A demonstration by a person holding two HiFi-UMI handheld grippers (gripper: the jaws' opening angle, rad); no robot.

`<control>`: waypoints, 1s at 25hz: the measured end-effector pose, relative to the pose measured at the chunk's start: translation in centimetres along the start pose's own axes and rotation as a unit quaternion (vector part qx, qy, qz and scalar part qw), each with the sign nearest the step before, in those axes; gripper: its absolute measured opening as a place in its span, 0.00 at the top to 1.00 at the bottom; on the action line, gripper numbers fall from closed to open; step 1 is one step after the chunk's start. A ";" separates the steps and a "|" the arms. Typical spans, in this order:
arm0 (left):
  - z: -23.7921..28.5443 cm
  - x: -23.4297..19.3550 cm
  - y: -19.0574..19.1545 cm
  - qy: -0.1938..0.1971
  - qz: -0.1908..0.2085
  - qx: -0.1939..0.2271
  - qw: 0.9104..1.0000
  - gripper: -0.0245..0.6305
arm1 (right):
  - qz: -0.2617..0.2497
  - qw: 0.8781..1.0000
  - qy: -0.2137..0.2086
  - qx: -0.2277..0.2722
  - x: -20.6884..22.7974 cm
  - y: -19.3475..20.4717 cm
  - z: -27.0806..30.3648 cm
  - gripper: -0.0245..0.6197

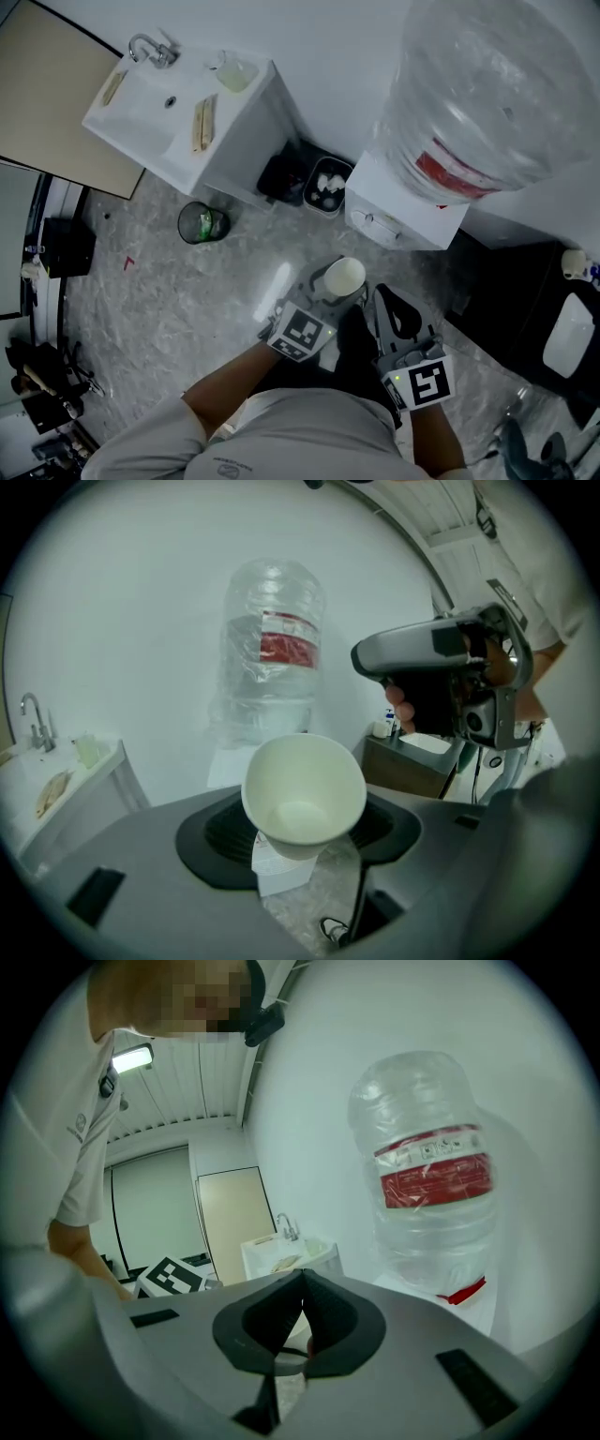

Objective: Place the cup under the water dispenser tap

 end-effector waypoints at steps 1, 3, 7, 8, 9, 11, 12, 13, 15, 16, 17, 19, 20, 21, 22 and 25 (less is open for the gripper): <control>0.8 -0.1 0.6 0.000 -0.002 -0.002 1.000 0.57 | 0.002 1.000 0.002 0.001 0.7 0.1 0.3 0.94; 2.6 0.0 2.4 0.001 -0.008 -0.009 1.000 0.57 | 0.007 1.000 0.009 -0.001 2.1 0.8 0.9 0.94; 6.6 0.5 8.8 0.015 -0.011 -0.029 0.999 0.57 | 0.016 1.000 0.023 -0.002 4.3 3.3 2.6 0.94; 7.7 0.4 10.6 0.019 -0.010 -0.032 0.999 0.57 | 0.017 1.000 0.024 -0.003 4.8 4.2 3.2 0.94; 8.8 0.3 12.5 0.021 -0.009 -0.035 0.999 0.57 | 0.018 1.000 0.026 -0.005 5.3 5.2 3.9 0.94; 11.3 0.1 16.2 0.027 -0.007 -0.039 0.999 0.57 | 0.023 0.999 0.029 -0.010 6.3 7.5 5.1 0.94; 12.7 0.1 18.0 0.029 -0.005 -0.040 0.999 0.57 | 0.026 0.999 0.030 -0.012 6.8 8.7 5.7 0.94; 14.1 0.1 19.8 0.032 -0.003 -0.042 0.999 0.57 | 0.029 0.999 0.032 -0.015 7.4 9.9 6.3 0.94; 16.9 0.1 23.1 0.037 0.002 -0.048 0.998 0.57 | 0.035 0.999 0.034 -0.022 8.4 12.2 7.5 0.94; 18.3 0.2 24.5 0.040 0.005 -0.050 0.998 0.57 | 0.038 0.998 0.035 -0.027 9.0 13.3 8.0 0.94; 19.6 0.3 25.9 0.043 0.007 -0.052 0.998 0.57 | 0.040 0.998 0.035 -0.030 9.5 14.2 8.5 0.94; 22.1 0.5 28.1 0.048 0.009 -0.054 0.997 0.57 | 0.044 0.998 0.034 -0.036 10.4 15.9 9.5 0.94; 23.2 0.6 29.0 0.049 0.009 -0.054 0.997 0.57 | 0.045 0.998 0.034 -0.038 10.9 16.5 9.9 0.94; 24.3 0.6 29.9 0.051 0.009 -0.055 0.997 0.57 | 0.047 0.998 0.033 -0.041 11.3 17.1 10.2 0.94; 25.3 0.6 30.6 0.053 0.010 -0.055 0.997 0.57 | 0.048 0.997 0.032 -0.045 11.7 17.6 10.5 0.94; 27.9 0.5 32.0 0.056 0.011 -0.056 0.997 0.57 | 0.047 0.997 0.031 -0.047 12.8 18.4 11.2 0.94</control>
Point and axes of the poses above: the fingertips, and each gripper's own axes: z forward along the fingers, x to its right, y out of its underside, the point moved 8 cm from there along -z, backward along the fingers, and after that the axes turned 15 degrees about z, right-handed, at the moved point
